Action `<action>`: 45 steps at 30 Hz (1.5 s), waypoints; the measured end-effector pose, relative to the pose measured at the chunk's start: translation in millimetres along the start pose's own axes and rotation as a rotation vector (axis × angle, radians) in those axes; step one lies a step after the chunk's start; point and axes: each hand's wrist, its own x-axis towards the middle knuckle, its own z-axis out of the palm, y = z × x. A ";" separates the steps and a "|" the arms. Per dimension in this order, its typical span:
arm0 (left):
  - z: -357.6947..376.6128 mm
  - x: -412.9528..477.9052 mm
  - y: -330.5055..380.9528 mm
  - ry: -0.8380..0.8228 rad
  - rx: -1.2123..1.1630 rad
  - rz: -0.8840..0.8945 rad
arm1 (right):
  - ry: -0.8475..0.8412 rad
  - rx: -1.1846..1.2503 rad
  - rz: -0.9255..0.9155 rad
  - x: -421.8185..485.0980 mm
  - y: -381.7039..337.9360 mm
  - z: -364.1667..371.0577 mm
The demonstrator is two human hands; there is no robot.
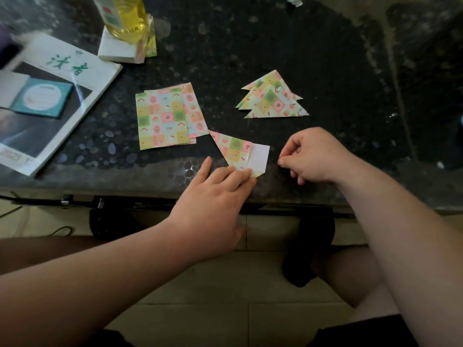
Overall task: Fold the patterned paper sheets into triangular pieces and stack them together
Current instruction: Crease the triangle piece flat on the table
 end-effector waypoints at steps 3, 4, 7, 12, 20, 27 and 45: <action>-0.8 1.7 0.0 0.047 -0.016 -0.009 | -0.019 0.081 -0.081 -5.4 -8.8 6.2; -1.8 2.5 0.2 0.065 -0.021 -0.015 | -0.052 0.090 -0.114 -7.5 -11.8 10.3; -2.2 3.0 -1.8 0.083 0.019 0.001 | -0.127 0.045 -0.115 -8.6 -14.6 21.1; 1.7 -2.8 -8.1 0.113 0.173 0.088 | -0.170 0.041 -0.062 -4.6 -14.5 17.3; -11.7 -16.5 -10.3 0.017 0.216 0.080 | -0.200 0.040 -0.037 -2.8 -19.0 13.7; -12.8 -18.1 -15.9 0.039 0.012 0.062 | -0.128 -0.074 -0.077 -4.6 -23.4 11.8; -6.4 14.2 -22.8 0.270 -0.179 -0.103 | 0.013 0.667 0.158 -17.2 -36.6 23.8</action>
